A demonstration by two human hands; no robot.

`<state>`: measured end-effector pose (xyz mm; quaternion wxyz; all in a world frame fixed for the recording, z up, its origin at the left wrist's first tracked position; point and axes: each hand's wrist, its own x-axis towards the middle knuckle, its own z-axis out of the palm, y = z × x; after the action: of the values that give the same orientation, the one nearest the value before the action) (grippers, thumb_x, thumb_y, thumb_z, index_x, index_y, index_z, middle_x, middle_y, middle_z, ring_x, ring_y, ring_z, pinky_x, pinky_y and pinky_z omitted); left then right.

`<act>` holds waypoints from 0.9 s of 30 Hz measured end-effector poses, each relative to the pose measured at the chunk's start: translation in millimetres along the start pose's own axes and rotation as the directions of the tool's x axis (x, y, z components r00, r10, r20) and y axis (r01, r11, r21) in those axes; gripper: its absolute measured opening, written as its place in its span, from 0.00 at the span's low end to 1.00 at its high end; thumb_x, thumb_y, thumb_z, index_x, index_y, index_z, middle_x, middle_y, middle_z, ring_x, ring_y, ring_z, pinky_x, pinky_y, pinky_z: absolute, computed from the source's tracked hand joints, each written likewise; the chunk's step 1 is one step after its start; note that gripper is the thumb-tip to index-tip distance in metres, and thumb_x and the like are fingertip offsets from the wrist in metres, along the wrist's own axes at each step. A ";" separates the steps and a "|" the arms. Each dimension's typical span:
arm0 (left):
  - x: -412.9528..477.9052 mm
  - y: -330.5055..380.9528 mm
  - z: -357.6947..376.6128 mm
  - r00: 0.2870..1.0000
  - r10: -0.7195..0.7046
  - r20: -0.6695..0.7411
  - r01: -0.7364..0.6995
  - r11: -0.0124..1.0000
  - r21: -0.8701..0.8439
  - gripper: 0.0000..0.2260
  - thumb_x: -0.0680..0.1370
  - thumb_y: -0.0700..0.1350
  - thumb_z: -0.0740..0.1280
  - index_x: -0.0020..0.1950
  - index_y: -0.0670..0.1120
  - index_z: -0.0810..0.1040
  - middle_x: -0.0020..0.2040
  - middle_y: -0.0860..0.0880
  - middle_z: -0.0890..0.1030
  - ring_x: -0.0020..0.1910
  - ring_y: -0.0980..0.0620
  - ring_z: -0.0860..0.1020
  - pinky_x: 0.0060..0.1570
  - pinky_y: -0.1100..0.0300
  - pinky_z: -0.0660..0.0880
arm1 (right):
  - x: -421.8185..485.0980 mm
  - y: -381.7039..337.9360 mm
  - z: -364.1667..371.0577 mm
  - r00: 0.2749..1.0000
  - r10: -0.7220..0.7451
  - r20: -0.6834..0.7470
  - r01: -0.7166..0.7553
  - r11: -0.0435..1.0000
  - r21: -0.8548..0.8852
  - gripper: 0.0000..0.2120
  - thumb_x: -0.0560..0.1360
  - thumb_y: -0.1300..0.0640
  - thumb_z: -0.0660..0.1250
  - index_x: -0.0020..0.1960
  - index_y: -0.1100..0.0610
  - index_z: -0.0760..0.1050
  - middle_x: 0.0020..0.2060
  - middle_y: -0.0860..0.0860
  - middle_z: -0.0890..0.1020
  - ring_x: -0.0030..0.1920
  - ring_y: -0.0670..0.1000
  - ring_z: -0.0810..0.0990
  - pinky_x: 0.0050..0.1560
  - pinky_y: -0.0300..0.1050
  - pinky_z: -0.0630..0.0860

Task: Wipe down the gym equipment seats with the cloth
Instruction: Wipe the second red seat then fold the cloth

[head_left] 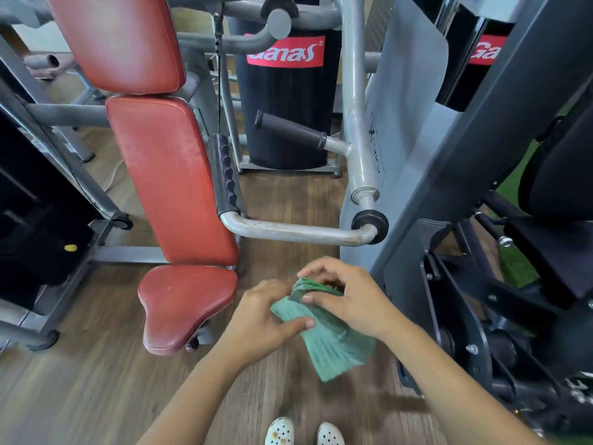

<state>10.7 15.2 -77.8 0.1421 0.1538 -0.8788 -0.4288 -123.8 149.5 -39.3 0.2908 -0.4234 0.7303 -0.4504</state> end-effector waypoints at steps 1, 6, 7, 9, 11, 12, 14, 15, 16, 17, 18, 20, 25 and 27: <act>1.0 2.6 0.0 0.999 -0.046 -0.019 0.045 0.998 -0.042 0.19 0.65 0.63 0.71 0.46 0.51 0.83 0.45 0.56 0.83 0.49 0.59 0.77 0.49 0.60 0.73 | 0.0 -0.1 -1.5 1.000 0.009 -0.010 -0.009 1.000 0.004 0.12 0.72 0.57 0.73 0.52 0.46 0.76 0.43 0.44 0.84 0.48 0.42 0.81 0.54 0.39 0.75; 1.5 11.0 -0.5 0.995 -0.093 -0.033 0.083 0.972 -0.220 0.09 0.68 0.53 0.74 0.37 0.49 0.80 0.33 0.54 0.79 0.33 0.61 0.75 0.36 0.66 0.70 | -5.1 5.0 -12.7 0.995 0.054 0.081 -0.053 0.998 -0.017 0.15 0.68 0.47 0.76 0.51 0.45 0.75 0.44 0.44 0.82 0.46 0.42 0.80 0.50 0.38 0.76; 1.5 12.3 -1.6 0.994 -0.103 -0.043 0.091 0.969 -0.230 0.07 0.68 0.50 0.74 0.38 0.48 0.80 0.32 0.54 0.79 0.33 0.61 0.74 0.35 0.67 0.69 | -7.3 6.7 -15.3 0.987 0.091 0.131 -0.084 0.995 -0.060 0.17 0.65 0.44 0.78 0.49 0.44 0.76 0.43 0.44 0.82 0.45 0.42 0.80 0.48 0.40 0.77; 1.9 14.8 -5.2 0.992 -0.113 -0.063 0.094 0.965 -0.244 0.04 0.70 0.45 0.75 0.39 0.49 0.81 0.33 0.56 0.80 0.33 0.61 0.74 0.36 0.69 0.69 | -12.0 15.1 -18.9 0.969 0.164 0.183 -0.126 0.971 -0.204 0.17 0.62 0.46 0.79 0.46 0.47 0.76 0.40 0.46 0.82 0.41 0.43 0.79 0.45 0.45 0.76; 1.8 18.7 -10.5 0.990 -0.094 -0.102 0.071 0.976 -0.207 0.04 0.70 0.43 0.75 0.39 0.50 0.81 0.34 0.58 0.81 0.34 0.62 0.76 0.38 0.71 0.69 | -16.0 25.1 -20.0 0.971 0.185 0.154 -0.113 0.915 -0.388 0.12 0.65 0.49 0.77 0.44 0.51 0.78 0.37 0.48 0.80 0.40 0.46 0.77 0.44 0.49 0.76; 1.8 20.9 -13.6 0.988 -0.085 -0.127 0.060 0.980 -0.190 0.04 0.70 0.44 0.75 0.40 0.50 0.81 0.35 0.58 0.81 0.35 0.61 0.77 0.39 0.70 0.70 | -17.6 29.0 -20.1 0.978 0.165 0.127 -0.085 0.874 -0.478 0.10 0.67 0.49 0.75 0.43 0.52 0.77 0.35 0.47 0.78 0.39 0.48 0.75 0.42 0.46 0.75; 0.4 24.8 -20.2 0.981 -0.089 -0.174 0.059 0.984 -0.170 0.01 0.70 0.47 0.71 0.40 0.51 0.80 0.37 0.56 0.82 0.37 0.57 0.80 0.41 0.68 0.73 | -20.9 32.0 -20.8 0.993 0.086 0.081 -0.024 0.817 -0.576 0.09 0.71 0.50 0.71 0.38 0.51 0.72 0.32 0.44 0.73 0.38 0.48 0.72 0.38 0.38 0.68; -1.0 25.7 -23.1 0.976 -0.092 -0.199 0.061 0.986 -0.156 0.01 0.70 0.47 0.70 0.40 0.51 0.80 0.37 0.56 0.82 0.38 0.57 0.80 0.41 0.67 0.74 | -22.1 31.6 -21.6 0.997 0.051 0.058 -0.007 0.814 -0.581 0.10 0.73 0.51 0.69 0.38 0.49 0.69 0.33 0.43 0.72 0.39 0.47 0.72 0.38 0.39 0.66; -2.3 26.4 -25.3 0.970 -0.093 -0.223 0.063 0.988 -0.139 0.01 0.70 0.47 0.70 0.40 0.51 0.80 0.36 0.56 0.82 0.38 0.57 0.80 0.41 0.66 0.74 | -22.7 31.0 -23.2 0.999 0.019 0.029 0.002 0.818 -0.576 0.08 0.74 0.52 0.68 0.39 0.49 0.70 0.35 0.44 0.72 0.39 0.48 0.73 0.40 0.41 0.68; -2.9 27.0 -27.9 0.965 -0.092 -0.247 0.065 0.991 -0.116 0.01 0.70 0.47 0.69 0.40 0.51 0.79 0.36 0.55 0.82 0.37 0.56 0.80 0.40 0.63 0.75 | -23.0 28.2 -26.0 1.000 -0.010 -0.006 0.004 0.819 -0.574 0.05 0.74 0.53 0.67 0.42 0.50 0.72 0.38 0.44 0.73 0.41 0.48 0.74 0.42 0.45 0.71; -3.2 26.9 -30.4 0.958 -0.090 -0.271 0.068 0.993 -0.092 0.01 0.70 0.47 0.68 0.40 0.51 0.79 0.36 0.56 0.82 0.37 0.55 0.79 0.41 0.61 0.75 | -22.2 25.6 -28.9 0.998 -0.037 -0.044 0.005 0.821 -0.570 0.02 0.74 0.54 0.67 0.45 0.50 0.75 0.40 0.45 0.74 0.42 0.48 0.75 0.44 0.48 0.73; -2.5 28.1 -36.3 0.943 -0.071 -0.325 0.066 0.997 -0.028 0.02 0.71 0.48 0.68 0.41 0.51 0.79 0.36 0.56 0.82 0.37 0.55 0.79 0.41 0.59 0.74 | -20.1 17.3 -36.2 0.988 -0.098 -0.121 0.017 0.842 -0.539 0.04 0.73 0.56 0.68 0.48 0.50 0.77 0.42 0.44 0.75 0.43 0.48 0.76 0.45 0.50 0.74; 8.7 45.7 -60.5 0.876 0.049 -0.481 0.045 0.982 0.181 0.10 0.71 0.48 0.69 0.34 0.58 0.69 0.29 0.54 0.73 0.33 0.57 0.72 0.33 0.64 0.67 | -9.8 -20.3 -58.9 0.899 -0.311 -0.308 0.133 0.865 -0.484 0.07 0.71 0.60 0.71 0.45 0.49 0.79 0.41 0.43 0.78 0.41 0.47 0.77 0.43 0.51 0.76; 21.4 54.7 -72.2 0.857 0.091 -0.508 0.038 0.970 0.238 0.07 0.71 0.49 0.68 0.35 0.52 0.73 0.30 0.54 0.73 0.33 0.54 0.72 0.34 0.58 0.68 | 0.2 -34.2 -67.3 0.869 -0.340 -0.358 0.146 0.869 -0.473 0.07 0.70 0.60 0.72 0.44 0.49 0.79 0.40 0.42 0.79 0.39 0.47 0.77 0.42 0.52 0.76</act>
<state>10.6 -12.5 11.1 0.3582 0.2668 -0.8559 -0.2608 -165.9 168.9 20.3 -0.0389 -0.4578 0.7963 -0.3935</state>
